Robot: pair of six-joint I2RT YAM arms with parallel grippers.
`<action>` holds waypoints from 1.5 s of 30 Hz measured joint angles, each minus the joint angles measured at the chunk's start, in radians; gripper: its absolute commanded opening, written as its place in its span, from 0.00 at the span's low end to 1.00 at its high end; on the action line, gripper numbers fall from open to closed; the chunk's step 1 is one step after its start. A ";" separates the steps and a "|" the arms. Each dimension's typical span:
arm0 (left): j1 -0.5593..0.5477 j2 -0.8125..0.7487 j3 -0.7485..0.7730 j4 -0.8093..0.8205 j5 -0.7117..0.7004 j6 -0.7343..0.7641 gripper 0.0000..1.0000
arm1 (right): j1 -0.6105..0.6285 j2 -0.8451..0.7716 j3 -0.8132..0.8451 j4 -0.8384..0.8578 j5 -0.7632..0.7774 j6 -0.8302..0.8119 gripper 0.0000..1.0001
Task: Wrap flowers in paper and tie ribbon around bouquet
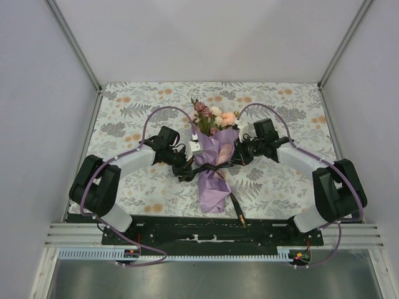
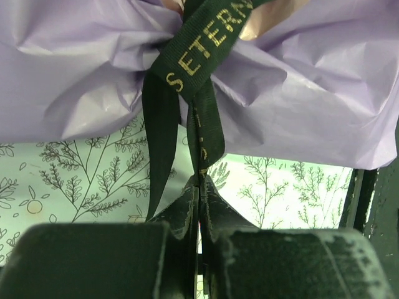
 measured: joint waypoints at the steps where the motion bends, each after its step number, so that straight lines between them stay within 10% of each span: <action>1: 0.000 0.000 0.000 -0.010 -0.006 0.009 0.02 | -0.005 -0.004 -0.006 -0.009 0.008 -0.007 0.00; 45: 0.083 0.033 0.017 -0.072 -0.182 0.187 0.02 | -0.137 0.014 -0.042 -0.156 0.234 -0.263 0.00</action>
